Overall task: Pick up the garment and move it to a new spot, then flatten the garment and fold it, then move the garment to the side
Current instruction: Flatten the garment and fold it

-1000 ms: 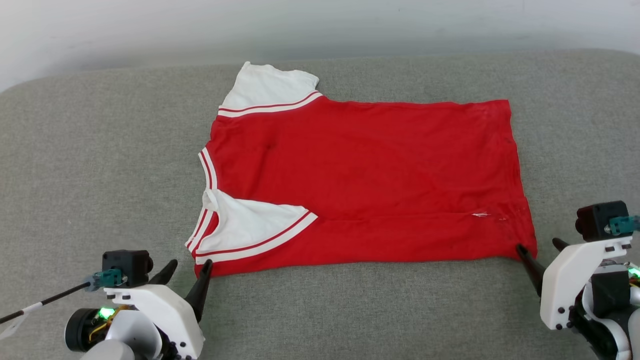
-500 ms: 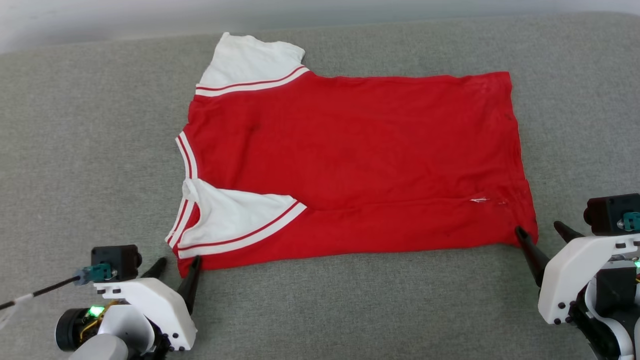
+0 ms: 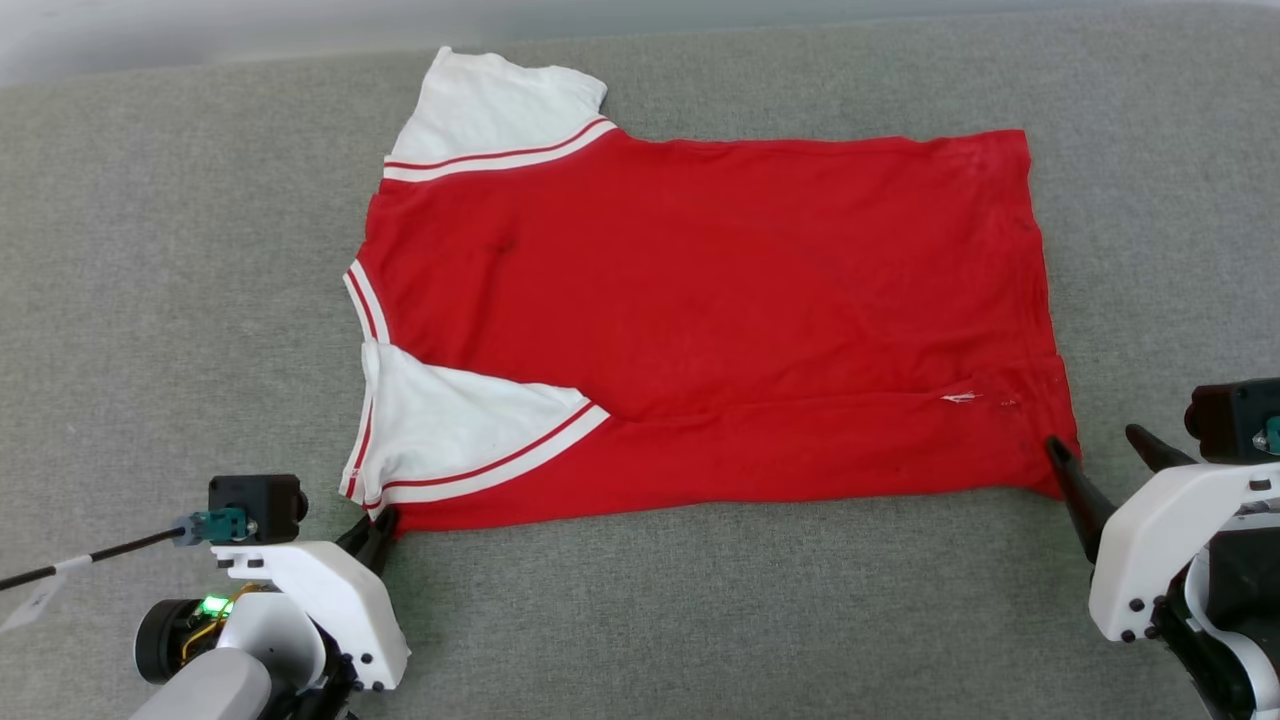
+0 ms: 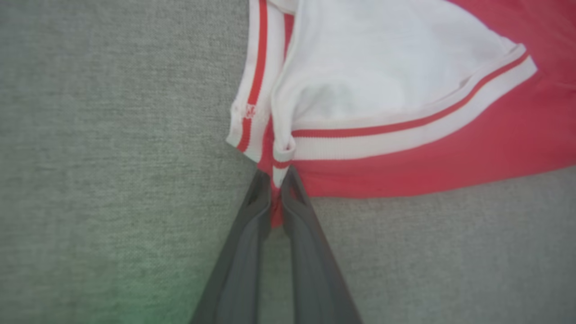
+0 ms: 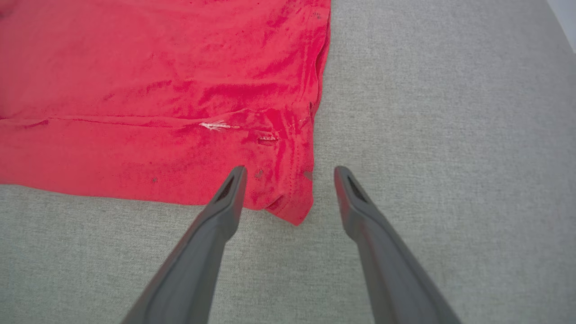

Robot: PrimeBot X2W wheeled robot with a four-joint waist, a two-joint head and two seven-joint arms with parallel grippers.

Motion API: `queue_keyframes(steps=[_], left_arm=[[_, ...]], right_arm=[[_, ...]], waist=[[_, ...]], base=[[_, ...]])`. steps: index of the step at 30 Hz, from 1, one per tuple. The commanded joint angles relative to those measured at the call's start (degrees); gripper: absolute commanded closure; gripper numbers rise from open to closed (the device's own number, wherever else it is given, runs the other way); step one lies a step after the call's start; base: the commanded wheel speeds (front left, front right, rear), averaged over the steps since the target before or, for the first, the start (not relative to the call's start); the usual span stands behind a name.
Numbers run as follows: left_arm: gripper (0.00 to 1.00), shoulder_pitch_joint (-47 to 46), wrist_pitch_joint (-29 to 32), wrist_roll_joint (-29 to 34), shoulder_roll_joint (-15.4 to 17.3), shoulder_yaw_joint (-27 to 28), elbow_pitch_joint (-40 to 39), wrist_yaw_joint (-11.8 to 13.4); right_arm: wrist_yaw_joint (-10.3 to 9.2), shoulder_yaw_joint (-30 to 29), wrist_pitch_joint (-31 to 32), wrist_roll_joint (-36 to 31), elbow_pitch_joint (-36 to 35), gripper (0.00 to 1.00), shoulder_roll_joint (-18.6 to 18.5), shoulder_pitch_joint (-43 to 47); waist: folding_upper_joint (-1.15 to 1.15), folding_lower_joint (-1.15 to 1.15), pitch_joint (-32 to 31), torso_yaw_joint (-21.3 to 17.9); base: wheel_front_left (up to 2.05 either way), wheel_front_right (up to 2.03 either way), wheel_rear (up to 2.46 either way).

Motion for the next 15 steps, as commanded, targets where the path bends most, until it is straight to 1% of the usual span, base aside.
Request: queue_keyframes(steps=[1,6,11,15], left_arm=[[1.00,2.69,1.36,-0.35,-1.52,-2.48,1.99,-0.29],[1.00,2.05,-1.18,0.25,-1.77,-1.56,-0.38,-0.69],[1.00,1.88,-3.48,1.36,-1.18,-0.62,-4.53,-0.11],[1.00,2.20,-4.57,2.30,-0.40,-0.40,-8.32,0.64]], right_arm=[[-0.02,-0.07,0.16,-0.53,0.01,0.00,-0.62,-0.25],[-0.02,-0.31,1.52,-1.72,1.77,0.00,-1.83,-0.02],[-0.02,-1.36,2.96,-2.11,5.77,0.00,-1.52,-0.93],[-0.02,-2.20,3.26,-2.46,9.52,0.00,-1.26,-2.09]], waist=[[0.00,0.00,-0.55,0.30],[0.00,0.00,-2.39,1.42],[0.00,0.00,-3.67,2.92],[0.00,0.00,-3.49,4.09]], base=[[0.00,0.00,0.00],[0.00,0.00,0.00],[0.00,0.00,0.00],[0.00,0.00,0.00]])
